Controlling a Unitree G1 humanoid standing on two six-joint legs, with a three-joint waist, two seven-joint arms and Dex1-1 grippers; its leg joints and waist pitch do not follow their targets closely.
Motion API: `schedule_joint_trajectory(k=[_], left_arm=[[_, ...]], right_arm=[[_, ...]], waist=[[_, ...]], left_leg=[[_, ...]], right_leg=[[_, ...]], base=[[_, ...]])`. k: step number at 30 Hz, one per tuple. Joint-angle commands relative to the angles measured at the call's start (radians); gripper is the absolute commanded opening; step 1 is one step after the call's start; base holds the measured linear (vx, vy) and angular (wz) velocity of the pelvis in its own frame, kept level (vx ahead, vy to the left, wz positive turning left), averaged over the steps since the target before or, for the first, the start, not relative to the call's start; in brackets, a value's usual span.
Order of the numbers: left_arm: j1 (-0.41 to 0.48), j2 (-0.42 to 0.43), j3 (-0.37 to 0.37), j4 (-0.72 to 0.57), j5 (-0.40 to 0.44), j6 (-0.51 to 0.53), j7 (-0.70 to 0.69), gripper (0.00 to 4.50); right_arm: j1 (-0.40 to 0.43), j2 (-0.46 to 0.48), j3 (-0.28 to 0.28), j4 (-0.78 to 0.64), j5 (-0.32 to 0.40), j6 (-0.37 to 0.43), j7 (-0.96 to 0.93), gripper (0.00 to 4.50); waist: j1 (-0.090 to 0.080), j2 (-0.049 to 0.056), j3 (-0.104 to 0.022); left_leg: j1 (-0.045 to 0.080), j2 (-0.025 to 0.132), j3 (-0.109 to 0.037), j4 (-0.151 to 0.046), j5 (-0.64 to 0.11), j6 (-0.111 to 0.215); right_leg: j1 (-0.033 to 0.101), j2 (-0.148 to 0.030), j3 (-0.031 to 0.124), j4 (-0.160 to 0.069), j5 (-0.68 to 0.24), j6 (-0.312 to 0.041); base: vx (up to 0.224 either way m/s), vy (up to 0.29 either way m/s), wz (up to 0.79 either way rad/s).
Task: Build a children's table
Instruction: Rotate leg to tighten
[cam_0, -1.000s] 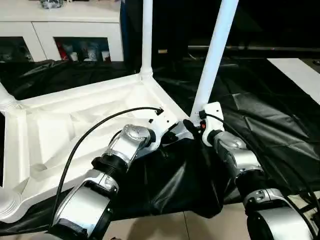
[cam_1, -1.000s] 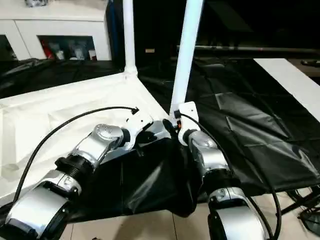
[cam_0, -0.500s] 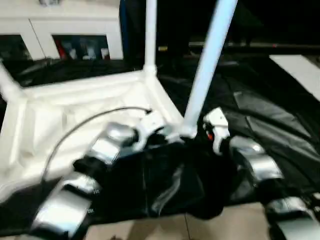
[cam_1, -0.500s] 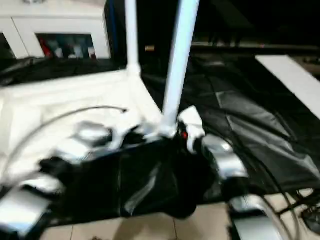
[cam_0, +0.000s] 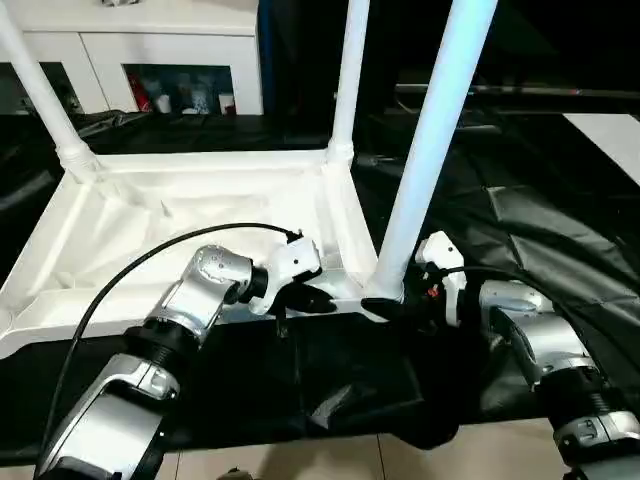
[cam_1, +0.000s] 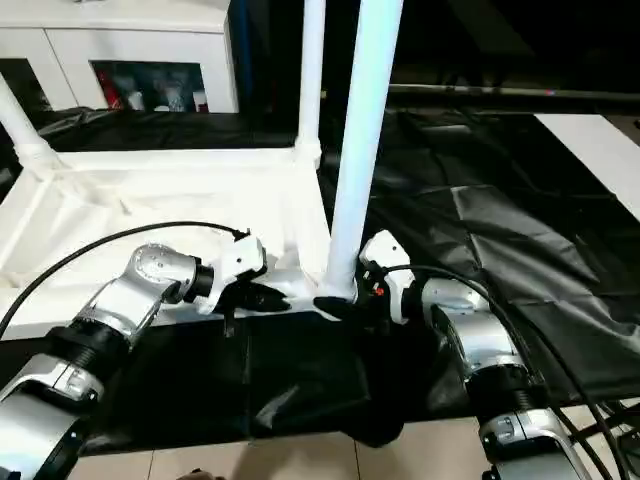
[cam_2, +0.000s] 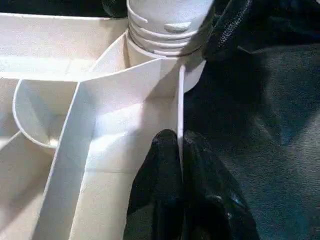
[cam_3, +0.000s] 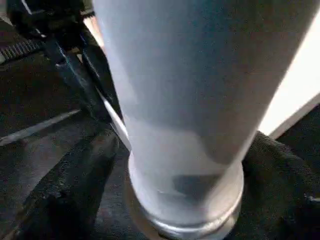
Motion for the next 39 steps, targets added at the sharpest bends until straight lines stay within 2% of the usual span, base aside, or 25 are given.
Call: schedule_joint_trajectory(k=[1, 4, 7, 14, 17, 18, 19, 21, 23, 24, 25, 26, 27, 28, 29, 31, 35, 37, 39], left_arm=[[0.016, -0.005, -0.011, -0.016, -0.022, 0.007, -0.027, 0.00], [0.017, -0.003, -0.011, -0.017, -0.020, 0.010, -0.029, 0.00], [0.018, -0.003, -0.011, -0.018, -0.019, 0.012, -0.029, 0.00], [0.016, -0.002, -0.008, -0.015, -0.015, 0.012, -0.023, 0.00], [0.014, -0.013, 0.001, -0.007, -0.010, 0.018, 0.009, 0.00], [0.005, -0.031, 0.014, 0.012, -0.004, 0.025, 0.062, 0.00], [-0.007, -0.054, 0.028, 0.037, 0.004, 0.039, 0.127, 0.00], [-0.015, -0.070, 0.036, 0.054, 0.008, 0.045, 0.169, 0.00], [-0.043, -0.116, 0.064, 0.111, 0.021, 0.073, 0.309, 0.00], [-0.049, -0.126, 0.070, 0.122, 0.022, 0.078, 0.335, 0.00], [-0.070, -0.162, 0.091, 0.160, 0.025, 0.098, 0.437, 0.00], [-0.083, -0.183, 0.102, 0.181, 0.026, 0.105, 0.492, 0.00], [-0.087, -0.191, 0.105, 0.187, 0.026, 0.107, 0.509, 0.00], [-0.103, -0.223, 0.122, 0.211, 0.024, 0.111, 0.587, 0.00], [-0.114, -0.245, 0.129, 0.223, 0.023, 0.111, 0.620, 0.00], [-0.125, -0.272, 0.134, 0.236, 0.023, 0.105, 0.653, 0.00], [-0.124, -0.284, 0.112, 0.237, 0.037, 0.076, 0.636, 0.00], [-0.118, -0.278, 0.105, 0.230, 0.040, 0.069, 0.615, 0.00], [-0.116, -0.267, 0.098, 0.230, 0.042, 0.059, 0.601, 0.00]], right_arm=[[0.008, -0.004, -0.009, -0.017, 0.011, 0.006, 0.012, 3.61], [0.012, -0.007, -0.006, -0.015, 0.012, 0.007, 0.016, 3.49], [0.017, -0.011, -0.005, -0.012, 0.009, 0.003, 0.015, 3.12], [0.017, 0.005, -0.015, 0.013, -0.001, -0.008, -0.024, 2.77], [0.017, 0.029, -0.033, 0.050, -0.009, -0.011, -0.093, 2.72], [0.011, 0.056, -0.062, 0.090, -0.009, -0.012, -0.173, 2.71], [0.006, 0.083, -0.089, 0.121, -0.007, -0.012, -0.252, 2.71], [0.003, 0.104, -0.106, 0.141, -0.008, -0.014, -0.312, 2.70], [-0.009, 0.160, -0.148, 0.190, -0.017, -0.018, -0.492, 2.70], [-0.013, 0.171, -0.156, 0.201, -0.021, -0.022, -0.531, 2.70], [-0.031, 0.212, -0.190, 0.247, -0.023, -0.026, -0.673, 2.70], [-0.042, 0.234, -0.206, 0.272, -0.025, -0.028, -0.741, 2.70], [-0.048, 0.242, -0.210, 0.281, -0.025, -0.030, -0.763, 2.70], [-0.069, 0.271, -0.224, 0.319, -0.025, -0.038, -0.842, 2.70], [-0.088, 0.291, -0.228, 0.346, -0.028, -0.054, -0.872, 2.70], [-0.113, 0.314, -0.226, 0.375, -0.031, -0.080, -0.885, 2.70], [-0.140, 0.325, -0.213, 0.395, -0.042, -0.130, -0.860, 2.70], [-0.146, 0.324, -0.222, 0.390, -0.030, -0.151, -0.836, 3.40], [-0.157, 0.317, -0.220, 0.395, -0.029, -0.176, -0.820, 3.40]], waist=[[-0.002, -0.001, -0.059], [-0.002, -0.002, -0.062], [-0.001, -0.001, -0.062], [-0.002, -0.001, -0.062], [-0.004, -0.002, -0.062], [-0.005, -0.002, -0.062], [-0.009, -0.001, -0.060], [-0.013, -0.003, -0.060], [-0.017, 0.000, -0.057], [-0.019, 0.000, -0.057], [-0.022, -0.001, -0.057], [-0.029, -0.001, -0.056], [-0.032, -0.002, -0.057], [-0.031, -0.001, -0.057], [-0.034, -0.002, -0.055], [-0.034, -0.005, -0.058], [-0.032, -0.004, -0.060], [-0.031, -0.005, -0.060], [-0.031, -0.003, -0.059]], left_leg=[[0.015, 0.032, -0.012, -0.061, -0.229, 0.035], [0.014, 0.032, -0.011, -0.060, -0.205, 0.039], [0.014, 0.031, -0.011, -0.058, -0.194, 0.046], [0.015, 0.030, -0.011, -0.058, -0.206, 0.043], [0.014, 0.031, -0.011, -0.058, -0.203, 0.040], [0.016, 0.030, -0.011, -0.059, -0.208, 0.035], [0.017, 0.029, -0.013, -0.061, -0.223, 0.026], [0.016, 0.028, -0.014, -0.062, -0.235, 0.015], [0.021, 0.027, -0.014, -0.063, -0.257, 0.004], [0.021, 0.026, -0.015, -0.064, -0.263, 0.001], [0.022, 0.024, -0.016, -0.064, -0.270, -0.005], [0.021, 0.022, -0.017, -0.065, -0.276, -0.012], [0.022, 0.020, -0.017, -0.063, -0.285, -0.010], [0.022, 0.020, -0.017, -0.063, -0.282, -0.006], [0.021, 0.019, -0.016, -0.063, -0.287, -0.001], [0.019, 0.016, -0.015, -0.060, -0.283, 0.010], [0.014, 0.017, -0.014, -0.060, -0.260, 0.038], [0.013, 0.018, -0.014, -0.061, -0.260, 0.045], [0.014, 0.019, -0.014, -0.062, -0.266, 0.047]], right_leg=[[0.049, -0.057, 0.048, -0.061, -0.248, -0.207], [0.051, -0.056, 0.048, -0.056, -0.212, -0.214], [0.052, -0.055, 0.048, -0.053, -0.184, -0.224], [0.052, -0.056, 0.048, -0.056, -0.209, -0.219], [0.051, -0.057, 0.048, -0.056, -0.213, -0.218], [0.048, -0.058, 0.048, -0.058, -0.223, -0.217], [0.047, -0.057, 0.048, -0.061, -0.246, -0.211], [0.049, -0.057, 0.048, -0.063, -0.273, -0.201], [0.044, -0.058, 0.048, -0.069, -0.312, -0.188], [0.044, -0.057, 0.048, -0.071, -0.324, -0.185], [0.043, -0.057, 0.047, -0.075, -0.353, -0.173], [0.041, -0.056, 0.047, -0.076, -0.365, -0.168], [0.043, -0.057, 0.046, -0.080, -0.390, -0.158], [0.043, -0.058, 0.046, -0.081, -0.392, -0.157], [0.040, -0.056, 0.046, -0.084, -0.397, -0.155], [0.042, -0.056, 0.045, -0.084, -0.399, -0.149], [0.044, -0.056, 0.044, -0.084, -0.374, -0.144], [0.045, -0.055, 0.044, -0.082, -0.367, -0.147], [0.043, -0.054, 0.044, -0.083, -0.363, -0.152]], base=[[0.000, 0.000, 0.00], [0.000, 0.000, 0.00], [0.000, 0.000, 0.00], [0.000, 0.000, 0.00], [0.000, 0.000, 0.00], [0.000, 0.000, 0.00], [0.000, 0.000, 0.00], [0.000, 0.000, 0.00], [0.000, 0.000, 0.00], [0.000, 0.000, 0.00], [0.000, 0.000, 0.00], [0.000, 0.000, 0.00], [0.000, 0.000, 0.00], [0.000, 0.000, 0.00], [0.000, 0.000, 0.00], [0.000, 0.000, 0.00], [0.000, 0.000, 0.00], [0.000, 0.000, 0.00], [0.000, 0.000, 0.00]])
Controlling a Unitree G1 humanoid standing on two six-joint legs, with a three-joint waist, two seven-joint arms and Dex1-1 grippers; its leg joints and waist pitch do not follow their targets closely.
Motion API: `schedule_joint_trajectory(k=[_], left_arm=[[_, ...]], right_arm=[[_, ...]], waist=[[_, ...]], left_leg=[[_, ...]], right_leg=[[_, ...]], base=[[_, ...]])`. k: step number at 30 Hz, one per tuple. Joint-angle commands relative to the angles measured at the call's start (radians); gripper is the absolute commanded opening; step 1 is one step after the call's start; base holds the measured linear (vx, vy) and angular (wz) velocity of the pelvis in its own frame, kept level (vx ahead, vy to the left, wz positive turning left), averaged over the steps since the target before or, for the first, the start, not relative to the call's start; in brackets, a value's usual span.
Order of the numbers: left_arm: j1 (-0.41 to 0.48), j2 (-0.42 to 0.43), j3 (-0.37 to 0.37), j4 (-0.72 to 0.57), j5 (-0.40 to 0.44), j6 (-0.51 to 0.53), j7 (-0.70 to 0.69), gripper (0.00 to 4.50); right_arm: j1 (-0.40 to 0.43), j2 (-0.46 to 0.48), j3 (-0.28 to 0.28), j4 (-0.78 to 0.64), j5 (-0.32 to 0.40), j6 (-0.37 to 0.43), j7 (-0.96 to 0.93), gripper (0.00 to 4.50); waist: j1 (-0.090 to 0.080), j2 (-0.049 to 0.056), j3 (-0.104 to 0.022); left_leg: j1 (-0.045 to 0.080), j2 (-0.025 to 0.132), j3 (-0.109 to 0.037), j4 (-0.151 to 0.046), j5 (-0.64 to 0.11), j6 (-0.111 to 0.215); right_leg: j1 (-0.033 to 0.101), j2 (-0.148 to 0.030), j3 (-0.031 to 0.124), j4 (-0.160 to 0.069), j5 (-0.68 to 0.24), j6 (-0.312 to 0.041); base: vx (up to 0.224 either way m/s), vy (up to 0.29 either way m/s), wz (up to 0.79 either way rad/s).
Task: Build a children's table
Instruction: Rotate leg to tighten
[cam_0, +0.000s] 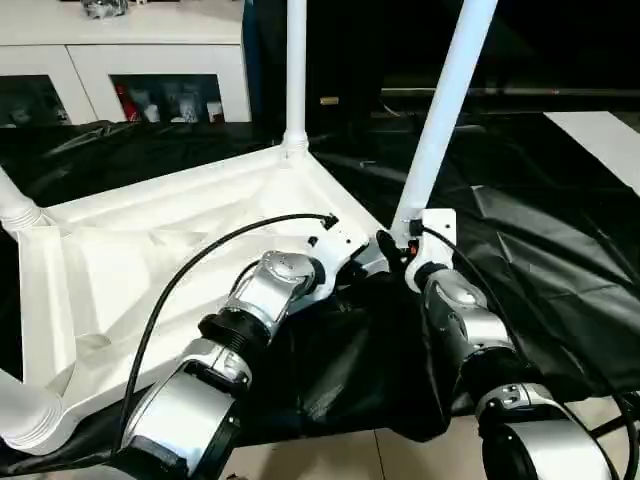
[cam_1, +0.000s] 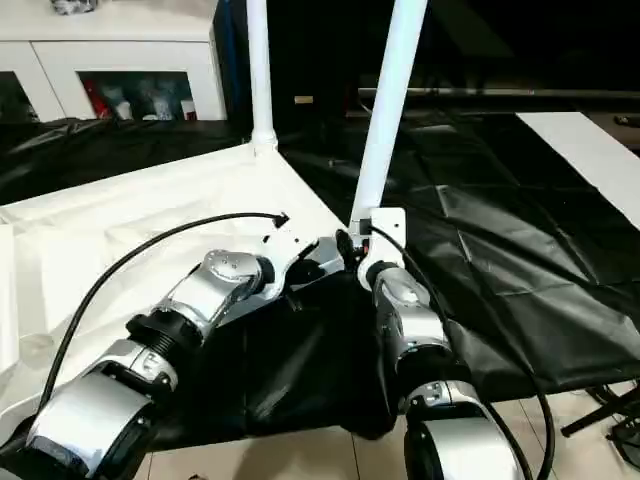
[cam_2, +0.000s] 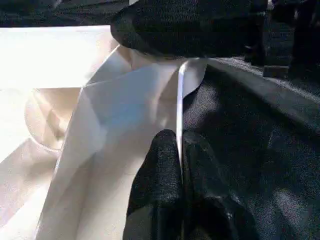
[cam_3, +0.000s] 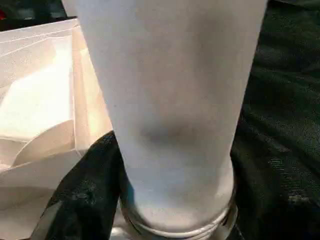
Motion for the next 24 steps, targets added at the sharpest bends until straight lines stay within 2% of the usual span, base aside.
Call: schedule_joint_trajectory(k=[1, 2, 3, 5, 7, 8, 9, 10, 12, 15, 16, 17, 22, 24], left_arm=[[0.012, 0.015, 0.033, 0.012, -0.020, -0.055, 0.020, 0.00], [0.012, 0.015, 0.033, 0.012, -0.020, -0.055, 0.020, 0.00], [0.023, 0.049, 0.025, -0.003, -0.021, -0.072, -0.030, 0.00], [0.035, 0.076, 0.015, -0.019, -0.023, -0.093, -0.087, 0.00], [0.048, 0.104, 0.006, -0.036, -0.026, -0.108, -0.143, 0.00], [0.052, 0.111, 0.005, -0.041, -0.028, -0.113, -0.159, 0.00], [0.059, 0.124, 0.002, -0.050, -0.032, -0.120, -0.189, 0.00], [0.079, 0.164, -0.010, -0.075, -0.038, -0.146, -0.267, 0.00], [0.101, 0.204, -0.020, -0.110, -0.055, -0.162, -0.356, 0.00], [0.117, 0.237, -0.031, -0.145, -0.069, -0.159, -0.433, 0.00], [0.123, 0.253, -0.040, -0.166, -0.071, -0.157, -0.467, 0.00], [0.123, 0.253, -0.040, -0.166, -0.071, -0.157, -0.467, 0.00], [0.128, 0.260, -0.037, -0.176, -0.074, -0.152, -0.497, 0.00], [0.133, 0.263, -0.039, -0.185, -0.077, -0.149, -0.509, 0.00]], right_arm=[[-0.004, -0.001, 0.003, 0.028, 0.006, -0.019, 0.033, 3.40], [-0.004, -0.001, 0.003, 0.028, 0.006, -0.019, 0.033, 3.56], [-0.004, -0.040, 0.028, -0.007, -0.011, -0.031, 0.095, 3.81], [0.002, -0.069, 0.050, -0.036, -0.007, -0.021, 0.197, 3.81], [0.019, -0.098, 0.067, -0.077, 0.008, 0.001, 0.300, 3.81], [0.026, -0.110, 0.076, -0.089, 0.008, 0.006, 0.330, 3.81], [0.037, -0.129, 0.092, -0.111, 0.008, 0.014, 0.384, 3.81], [0.067, -0.187, 0.134, -0.162, 0.003, 0.028, 0.511, 3.81], [0.099, -0.248, 0.170, -0.216, 0.008, 0.045, 0.637, 3.81], [0.124, -0.296, 0.195, -0.272, 0.034, 0.089, 0.739, 3.81], [0.131, -0.315, 0.203, -0.303, 0.049, 0.125, 0.791, 3.81], [0.131, -0.315, 0.203, -0.303, 0.049, 0.125, 0.791, 3.81], [0.126, -0.322, 0.214, -0.324, 0.048, 0.149, 0.831, 3.81], [0.128, -0.321, 0.222, -0.341, 0.054, 0.161, 0.848, 3.81]], waist=[[0.001, -0.011, -0.055], [-0.003, -0.014, -0.056], [-0.003, -0.011, -0.056], [-0.003, -0.013, -0.058], [-0.003, -0.010, -0.058], [-0.003, -0.012, -0.058], [-0.001, -0.010, -0.059], [0.002, -0.010, -0.059], [0.009, -0.009, -0.059], [0.012, -0.006, -0.060], [0.012, -0.005, -0.059], [0.012, -0.006, -0.060], [0.018, -0.009, -0.055], [0.021, -0.008, -0.056]], left_leg=[[0.006, 0.021, -0.015, -0.062, -0.265, 0.047], [-0.001, 0.021, -0.017, -0.063, -0.258, 0.048], [0.002, 0.021, -0.016, -0.063, -0.256, 0.051], [-0.001, 0.021, -0.015, -0.060, -0.244, 0.062], [-0.002, 0.022, -0.013, -0.058, -0.224, 0.076], [-0.004, 0.023, -0.012, -0.057, -0.213, 0.084], [0.000, 0.023, -0.012, -0.056, -0.206, 0.090], [-0.002, 0.027, -0.013, -0.056, -0.196, 0.098], [0.000, 0.030, -0.012, -0.055, -0.184, 0.108], [0.001, 0.033, -0.011, -0.055, -0.180, 0.102], [0.002, 0.034, -0.009, -0.055, -0.182, 0.099], [0.001, 0.035, -0.010, -0.055, -0.182, 0.098], [0.004, 0.033, -0.009, -0.057, -0.217, 0.064], [0.006, 0.034, -0.011, -0.058, -0.215, 0.058]], right_leg=[[0.039, -0.054, 0.039, -0.081, -0.361, -0.156], [0.045, -0.056, 0.038, -0.077, -0.359, -0.155], [0.042, -0.055, 0.037, -0.079, -0.357, -0.157], [0.045, -0.054, 0.038, -0.076, -0.330, -0.165], [0.045, -0.053, 0.040, -0.071, -0.289, -0.180], [0.046, -0.054, 0.040, -0.069, -0.272, -0.186], [0.047, -0.053, 0.038, -0.069, -0.260, -0.195], [0.048, -0.054, 0.039, -0.065, -0.237, -0.203], [0.049, -0.053, 0.041, -0.060, -0.199, -0.214], [0.049, -0.051, 0.039, -0.051, -0.163, -0.241], [0.048, -0.049, 0.039, -0.050, -0.159, -0.247], [0.049, -0.050, 0.039, -0.049, -0.156, -0.248], [0.044, -0.057, 0.042, -0.061, -0.257, -0.223], [0.044, -0.056, 0.042, -0.061, -0.261, -0.215]], base=[[0.000, 0.000, 0.00], [0.000, 0.000, 0.00], [0.000, 0.000, 0.00], [0.000, 0.000, 0.00], [0.000, 0.000, 0.00], [0.000, 0.000, 0.00], [0.000, 0.000, 0.00], [0.000, 0.000, 0.00], [0.000, 0.000, 0.00], [0.000, 0.000, 0.00], [0.000, 0.000, 0.00], [0.000, 0.000, 0.00], [0.000, 0.000, 0.00], [0.000, 0.000, 0.00]])
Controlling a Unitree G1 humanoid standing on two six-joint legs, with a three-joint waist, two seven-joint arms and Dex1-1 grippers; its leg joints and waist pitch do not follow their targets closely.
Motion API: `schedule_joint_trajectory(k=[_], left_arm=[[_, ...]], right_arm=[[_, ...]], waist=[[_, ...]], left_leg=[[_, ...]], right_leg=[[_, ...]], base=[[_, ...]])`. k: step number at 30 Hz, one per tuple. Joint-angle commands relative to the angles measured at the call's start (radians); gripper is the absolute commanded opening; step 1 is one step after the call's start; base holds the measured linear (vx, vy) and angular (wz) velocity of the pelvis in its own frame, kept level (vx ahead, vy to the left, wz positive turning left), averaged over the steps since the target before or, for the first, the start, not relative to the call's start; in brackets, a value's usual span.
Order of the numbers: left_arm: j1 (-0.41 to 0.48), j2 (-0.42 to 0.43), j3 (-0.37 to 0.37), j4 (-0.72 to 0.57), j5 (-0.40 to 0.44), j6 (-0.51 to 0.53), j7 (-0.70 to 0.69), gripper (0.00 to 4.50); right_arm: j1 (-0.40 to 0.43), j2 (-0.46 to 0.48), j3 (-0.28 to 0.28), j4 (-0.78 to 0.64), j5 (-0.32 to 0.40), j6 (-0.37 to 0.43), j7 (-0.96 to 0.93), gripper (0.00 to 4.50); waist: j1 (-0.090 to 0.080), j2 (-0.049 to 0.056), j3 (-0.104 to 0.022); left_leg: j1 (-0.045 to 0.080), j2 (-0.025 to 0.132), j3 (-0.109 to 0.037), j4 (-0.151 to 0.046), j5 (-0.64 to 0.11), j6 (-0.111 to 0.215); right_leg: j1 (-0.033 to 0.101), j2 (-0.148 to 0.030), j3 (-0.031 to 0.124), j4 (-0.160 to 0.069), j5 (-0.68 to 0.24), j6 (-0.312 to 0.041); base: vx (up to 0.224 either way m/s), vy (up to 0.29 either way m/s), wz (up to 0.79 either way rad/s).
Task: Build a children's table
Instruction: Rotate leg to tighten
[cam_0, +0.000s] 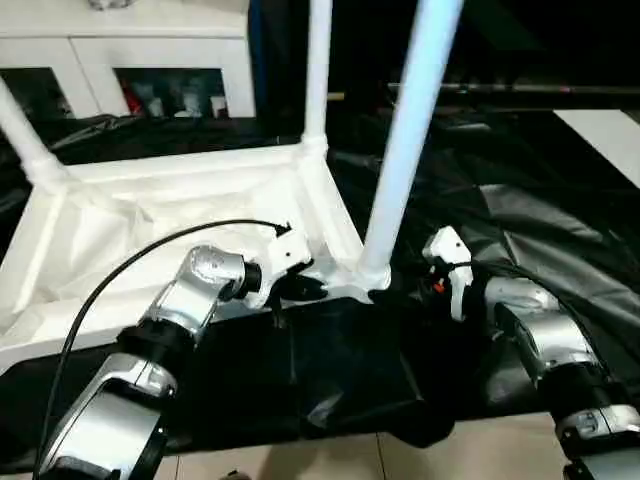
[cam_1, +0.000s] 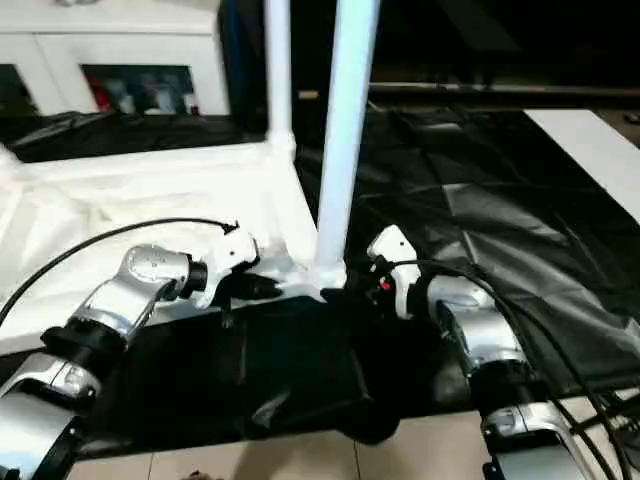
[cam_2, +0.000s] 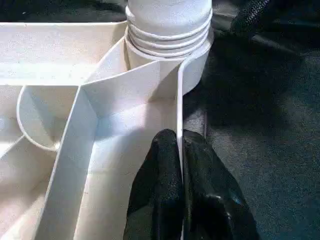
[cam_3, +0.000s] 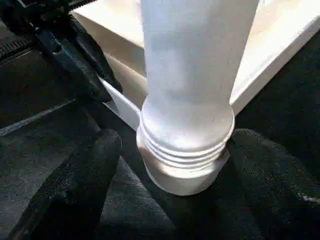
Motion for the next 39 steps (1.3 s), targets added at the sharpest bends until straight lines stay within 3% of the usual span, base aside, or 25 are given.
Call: schedule_joint_trajectory(k=[1, 2, 9, 23, 24, 27, 28, 34, 39], left_arm=[[0.014, -0.008, -0.019, -0.020, -0.022, -0.003, -0.030, 0.00], [0.017, -0.007, -0.021, -0.027, -0.024, 0.000, -0.035, 0.00], [0.031, -0.006, -0.022, -0.056, -0.024, 0.018, -0.058, 0.00], [0.043, -0.013, -0.028, -0.076, -0.017, 0.033, -0.063, 0.00], [0.043, -0.012, -0.028, -0.075, -0.017, 0.034, -0.063, 0.00], [0.046, -0.010, -0.029, -0.078, -0.017, 0.036, -0.062, 0.00], [0.047, -0.010, -0.029, -0.079, -0.017, 0.037, -0.062, 0.00], [0.050, -0.010, -0.028, -0.082, -0.016, 0.040, -0.062, 0.00], [0.053, -0.009, -0.030, -0.086, -0.016, 0.043, -0.065, 0.00]], right_arm=[[-0.005, -0.001, 0.021, -0.048, 0.019, 0.020, 0.031, 3.81], [-0.003, -0.001, 0.026, -0.059, 0.020, 0.028, 0.039, 3.81], [-0.018, 0.018, 0.034, -0.041, -0.019, -0.002, 0.014, 3.81], [-0.043, 0.046, 0.052, -0.007, -0.052, -0.058, 0.002, 3.81], [-0.044, 0.046, 0.053, -0.004, -0.053, -0.061, 0.002, 3.52], [-0.046, 0.047, 0.053, 0.004, -0.060, -0.071, 0.005, 3.52], [-0.046, 0.047, 0.052, 0.005, -0.061, -0.073, 0.005, 3.27], [-0.050, 0.049, 0.051, 0.020, -0.068, -0.083, 0.001, 2.80], [-0.051, 0.051, 0.051, 0.029, -0.071, -0.092, -0.001, 2.68]], waist=[[0.003, -0.007, -0.058], [0.002, -0.013, -0.059], [0.009, -0.008, -0.060], [0.010, -0.010, -0.062], [0.010, -0.009, -0.062], [0.009, -0.011, -0.062], [0.009, -0.011, -0.061], [0.010, -0.011, -0.063], [0.009, -0.010, -0.063]], left_leg=[[0.014, 0.032, -0.010, -0.058, -0.212, 0.057], [0.012, 0.031, -0.009, -0.058, -0.204, 0.058], [0.013, 0.031, -0.009, -0.057, -0.184, 0.056], [0.013, 0.030, -0.008, -0.055, -0.172, 0.060], [0.014, 0.030, -0.009, -0.055, -0.174, 0.060], [0.014, 0.030, -0.008, -0.055, -0.177, 0.058], [0.014, 0.030, -0.008, -0.055, -0.178, 0.058], [0.013, 0.029, -0.008, -0.053, -0.164, 0.064], [0.014, 0.029, -0.008, -0.053, -0.168, 0.064]], right_leg=[[0.050, -0.056, 0.047, -0.060, -0.257, -0.211], [0.051, -0.055, 0.047, -0.058, -0.241, -0.211], [0.050, -0.056, 0.047, -0.054, -0.217, -0.216], [0.052, -0.055, 0.048, -0.049, -0.184, -0.222], [0.052, -0.056, 0.048, -0.049, -0.190, -0.221], [0.052, -0.056, 0.048, -0.050, -0.201, -0.218], [0.052, -0.056, 0.048, -0.051, -0.205, -0.218], [0.053, -0.054, 0.048, -0.047, -0.181, -0.222], [0.052, -0.055, 0.048, -0.047, -0.184, -0.224]], base=[[0.000, 0.000, 0.00], [0.000, 0.000, 0.00], [0.000, 0.000, 0.00], [0.000, 0.000, 0.00], [0.000, 0.000, 0.00], [0.000, 0.000, 0.00], [0.000, 0.000, 0.00], [0.000, 0.000, 0.00], [0.000, 0.000, 0.00]])
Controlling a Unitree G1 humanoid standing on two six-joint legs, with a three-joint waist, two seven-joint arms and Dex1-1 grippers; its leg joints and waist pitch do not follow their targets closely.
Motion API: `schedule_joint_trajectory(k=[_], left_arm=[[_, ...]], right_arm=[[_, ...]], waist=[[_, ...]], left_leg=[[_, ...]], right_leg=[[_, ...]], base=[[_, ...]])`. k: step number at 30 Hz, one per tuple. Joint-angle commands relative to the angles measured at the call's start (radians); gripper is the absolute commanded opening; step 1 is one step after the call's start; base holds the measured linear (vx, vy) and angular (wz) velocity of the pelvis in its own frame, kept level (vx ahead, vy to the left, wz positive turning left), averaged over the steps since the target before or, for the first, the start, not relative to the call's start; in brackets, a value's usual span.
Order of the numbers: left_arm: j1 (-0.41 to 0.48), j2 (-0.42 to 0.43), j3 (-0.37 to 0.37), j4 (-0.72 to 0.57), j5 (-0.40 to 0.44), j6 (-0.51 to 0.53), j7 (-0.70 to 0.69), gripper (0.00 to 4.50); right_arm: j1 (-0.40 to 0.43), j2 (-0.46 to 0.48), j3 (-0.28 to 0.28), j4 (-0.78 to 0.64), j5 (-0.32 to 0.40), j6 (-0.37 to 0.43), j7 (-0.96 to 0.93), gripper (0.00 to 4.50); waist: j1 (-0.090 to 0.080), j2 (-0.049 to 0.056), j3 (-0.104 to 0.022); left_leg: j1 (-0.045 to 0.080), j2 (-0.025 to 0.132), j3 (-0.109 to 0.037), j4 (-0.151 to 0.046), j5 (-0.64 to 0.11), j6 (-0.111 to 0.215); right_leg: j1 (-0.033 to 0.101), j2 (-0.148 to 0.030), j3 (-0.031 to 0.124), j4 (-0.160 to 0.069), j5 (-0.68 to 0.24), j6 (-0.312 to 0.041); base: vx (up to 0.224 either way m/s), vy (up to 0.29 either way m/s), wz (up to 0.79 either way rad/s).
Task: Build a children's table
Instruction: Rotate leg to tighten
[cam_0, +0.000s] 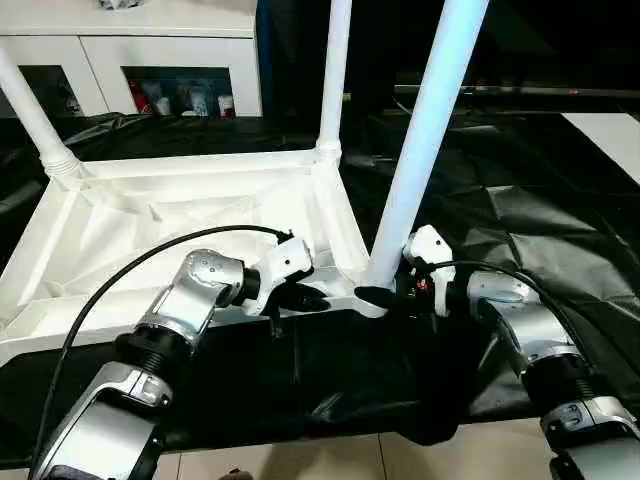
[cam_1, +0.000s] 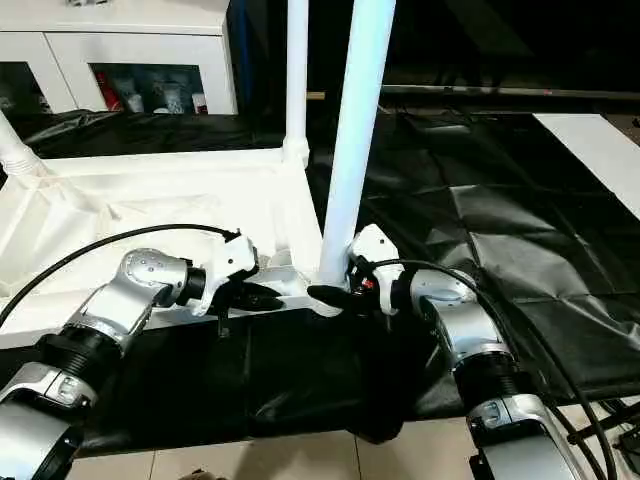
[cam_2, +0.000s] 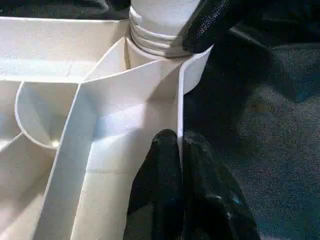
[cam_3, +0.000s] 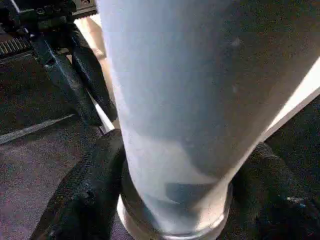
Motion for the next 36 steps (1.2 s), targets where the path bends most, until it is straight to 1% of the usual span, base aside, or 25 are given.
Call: schedule_joint_trajectory(k=[1, 3, 5, 6, 7, 8, 9, 10, 11, 12, 13, 15, 16, 17, 18, 20, 22, 24, 26, 29, 30, 32, 33, 34, 36], left_arm=[[0.017, -0.016, -0.020, -0.010, -0.010, 0.005, -0.009, 0.00], [0.016, -0.024, -0.015, -0.004, -0.009, 0.005, 0.009, 0.00], [0.012, -0.041, -0.005, 0.008, -0.007, 0.009, 0.046, 0.00], [0.003, -0.068, 0.007, 0.030, -0.001, 0.017, 0.109, 0.00], [-0.001, -0.080, 0.012, 0.041, 0.003, 0.020, 0.137, 0.00], [-0.008, -0.095, 0.018, 0.056, 0.009, 0.026, 0.177, 0.00], [-0.017, -0.114, 0.027, 0.077, 0.014, 0.035, 0.223, 0.00], [-0.024, -0.128, 0.033, 0.093, 0.017, 0.042, 0.256, 0.00], [-0.026, -0.130, 0.034, 0.095, 0.018, 0.043, 0.262, 0.00], [-0.042, -0.158, 0.045, 0.124, 0.027, 0.059, 0.338, 0.00], [-0.050, -0.172, 0.051, 0.138, 0.032, 0.067, 0.378, 0.00], [-0.068, -0.202, 0.067, 0.166, 0.036, 0.080, 0.459, 0.00], [-0.096, -0.247, 0.085, 0.202, 0.041, 0.089, 0.555, 0.00], [-0.096, -0.247, 0.085, 0.202, 0.041, 0.089, 0.555, 0.00], [-0.108, -0.280, 0.089, 0.213, 0.048, 0.089, 0.599, 0.00], [-0.113, -0.302, 0.080, 0.219, 0.054, 0.076, 0.607, 0.00], [-0.114, -0.305, 0.078, 0.221, 0.055, 0.070, 0.607, 0.00], [-0.111, -0.302, 0.066, 0.217, 0.055, 0.052, 0.581, 0.00], [-0.109, -0.296, 0.063, 0.215, 0.052, 0.046, 0.569, 0.00], [-0.109, -0.277, 0.060, 0.220, 0.053, 0.025, 0.536, 0.00], [-0.105, -0.265, 0.056, 0.218, 0.053, 0.017, 0.509, 0.00], [-0.094, -0.238, 0.043, 0.203, 0.055, 0.003, 0.448, 0.00], [-0.094, -0.238, 0.043, 0.203, 0.055, 0.003, 0.448, 0.00], [-0.076, -0.203, 0.026, 0.178, 0.055, -0.012, 0.378, 0.00], [-0.065, -0.183, 0.017, 0.160, 0.051, -0.016, 0.333, 0.00]], right_arm=[[-0.016, 0.010, 0.016, 0.008, -0.012, -0.016, 0.008, 2.67], [-0.017, 0.022, 0.003, 0.034, -0.016, -0.024, -0.029, 2.65], [-0.020, 0.041, -0.019, 0.067, -0.015, -0.027, -0.086, 2.65], [-0.026, 0.070, -0.048, 0.118, -0.017, -0.027, -0.183, 2.65], [-0.030, 0.083, -0.060, 0.141, -0.020, -0.025, -0.228, 2.64], [-0.031, 0.097, -0.071, 0.162, -0.023, -0.026, -0.277, 2.64], [-0.033, 0.117, -0.087, 0.185, -0.025, -0.028, -0.344, 2.64], [-0.033, 0.133, -0.098, 0.200, -0.027, -0.028, -0.398, 2.64], [-0.033, 0.136, -0.100, 0.203, -0.027, -0.029, -0.408, 2.64], [-0.036, 0.167, -0.125, 0.228, -0.027, -0.022, -0.511, 2.64], [-0.038, 0.182, -0.137, 0.240, -0.025, -0.017, -0.560, 2.64], [-0.044, 0.212, -0.156, 0.260, -0.025, -0.012, -0.649, 2.64], [-0.061, 0.257, -0.180, 0.301, -0.029, -0.009, -0.778, 2.64], [-0.061, 0.257, -0.180, 0.301, -0.029, -0.009, -0.778, 2.64], [-0.077, 0.280, -0.182, 0.324, -0.039, -0.029, -0.830, 2.64], [-0.094, 0.295, -0.188, 0.341, -0.035, -0.056, -0.835, 2.64], [-0.099, 0.296, -0.190, 0.347, -0.034, -0.061, -0.842, 2.64], [-0.109, 0.294, -0.198, 0.356, -0.022, -0.095, -0.823, 2.64], [-0.115, 0.291, -0.205, 0.354, -0.013, -0.115, -0.803, 3.33], [-0.127, 0.281, -0.208, 0.343, -0.012, -0.143, -0.766, 3.45], [-0.132, 0.270, -0.205, 0.333, -0.011, -0.152, -0.732, 3.45], [-0.137, 0.242, -0.192, 0.308, -0.006, -0.150, -0.647, 3.59], [-0.137, 0.242, -0.192, 0.308, -0.006, -0.150, -0.647, 3.80], [-0.124, 0.197, -0.152, 0.259, -0.008, -0.113, -0.520, 3.84], [-0.111, 0.167, -0.127, 0.227, -0.010, -0.098, -0.442, 3.84]], waist=[[-0.002, -0.009, -0.063], [-0.003, -0.009, -0.064], [-0.006, -0.008, -0.061], [-0.008, -0.008, -0.059], [-0.014, -0.008, -0.056], [-0.015, -0.010, -0.056], [-0.020, -0.009, -0.054], [-0.022, -0.009, -0.054], [-0.027, -0.011, -0.051], [-0.031, -0.012, -0.051], [-0.034, -0.011, -0.049], [-0.037, -0.013, -0.049], [-0.041, -0.008, -0.047], [-0.041, -0.009, -0.049], [-0.042, -0.008, -0.050], [-0.042, -0.008, -0.051], [-0.042, -0.009, -0.051], [-0.041, -0.008, -0.052], [-0.041, -0.009, -0.052], [-0.040, -0.009, -0.053], [-0.040, -0.011, -0.053], [-0.038, -0.010, -0.055], [-0.038, -0.010, -0.055], [-0.038, -0.010, -0.055], [-0.032, -0.011, -0.058]], left_leg=[[0.013, 0.030, -0.008, -0.055, -0.168, 0.064], [0.013, 0.029, -0.008, -0.054, -0.168, 0.063], [0.013, 0.029, -0.009, -0.056, -0.187, 0.055], [0.015, 0.029, -0.010, -0.057, -0.205, 0.045], [0.015, 0.028, -0.012, -0.060, -0.230, 0.030], [0.015, 0.026, -0.013, -0.060, -0.241, 0.024], [0.019, 0.026, -0.014, -0.061, -0.263, 0.012], [0.021, 0.025, -0.014, -0.061, -0.274, 0.008], [0.021, 0.022, -0.015, -0.062, -0.299, 0.005], [0.018, 0.021, -0.017, -0.062, -0.306, 0.008], [0.024, 0.019, -0.018, -0.062, -0.327, 0.007], [0.022, 0.017, -0.020, -0.062, -0.332, 0.007], [0.029, 0.016, -0.019, -0.061, -0.347, 0.000], [0.030, 0.016, -0.021, -0.061, -0.352, -0.002], [0.024, 0.017, -0.023, -0.063, -0.347, 0.001], [0.024, 0.016, -0.022, -0.064, -0.351, 0.012], [0.023, 0.015, -0.020, -0.063, -0.354, 0.025], [0.022, 0.015, -0.019, -0.063, -0.351, 0.033], [0.020, 0.015, -0.019, -0.064, -0.347, 0.037], [0.018, 0.016, -0.019, -0.065, -0.339, 0.042], [0.015, 0.016, -0.019, -0.065, -0.333, 0.044], [0.014, 0.017, -0.017, -0.064, -0.321, 0.051], [0.012, 0.017, -0.018, -0.064, -0.316, 0.053], [0.013, 0.019, -0.016, -0.063, -0.305, 0.056], [0.009, 0.021, -0.015, -0.061, -0.276, 0.074]], right_leg=[[0.052, -0.054, 0.047, -0.049, -0.184, -0.224], [0.052, -0.055, 0.048, -0.048, -0.180, -0.226], [0.050, -0.056, 0.048, -0.052, -0.208, -0.223], [0.049, -0.056, 0.048, -0.056, -0.241, -0.215], [0.046, -0.057, 0.048, -0.061, -0.288, -0.204], [0.047, -0.056, 0.047, -0.064, -0.314, -0.195], [0.042, -0.056, 0.048, -0.069, -0.355, -0.181], [0.040, -0.055, 0.048, -0.072, -0.369, -0.176], [0.039, -0.056, 0.047, -0.078, -0.412, -0.163], [0.041, -0.056, 0.047, -0.080, -0.438, -0.149], [0.035, -0.057, 0.045, -0.088, -0.485, -0.135], [0.037, -0.057, 0.042, -0.092, -0.521, -0.119], [0.027, -0.055, 0.041, -0.100, -0.553, -0.106], [0.029, -0.056, 0.038, -0.102, -0.563, -0.100], [0.033, -0.057, 0.037, -0.100, -0.553, -0.095], [0.033, -0.054, 0.035, -0.104, -0.526, -0.093], [0.031, -0.054, 0.037, -0.104, -0.514, -0.097], [0.032, -0.054, 0.037, -0.103, -0.502, -0.100], [0.033, -0.054, 0.038, -0.102, -0.496, -0.104], [0.035, -0.054, 0.038, -0.100, -0.480, -0.113], [0.037, -0.055, 0.038, -0.098, -0.475, -0.115], [0.037, -0.055, 0.040, -0.097, -0.456, -0.123], [0.039, -0.055, 0.040, -0.094, -0.446, -0.126], [0.039, -0.055, 0.041, -0.092, -0.428, -0.136], [0.045, -0.055, 0.041, -0.084, -0.373, -0.155]], base=[[0.000, 0.000, 0.00], [0.000, 0.000, 0.00], [0.000, 0.000, 0.00], [0.000, 0.000, 0.00], [0.000, 0.000, 0.00], [0.000, 0.000, 0.00], [0.000, 0.000, 0.00], [0.000, 0.000, 0.00], [0.000, 0.000, 0.00], [0.000, 0.000, 0.00], [0.000, 0.000, 0.00], [0.000, 0.000, 0.00], [0.000, 0.000, 0.00], [0.000, 0.000, 0.00], [0.000, 0.000, 0.00], [0.000, 0.000, 0.00], [0.000, 0.000, 0.00], [0.000, 0.000, 0.00], [0.000, 0.000, 0.00], [0.000, 0.000, 0.00], [0.000, 0.000, 0.00], [0.000, 0.000, 0.00], [0.000, 0.000, 0.00], [0.000, 0.000, 0.00], [0.000, 0.000, 0.00]])
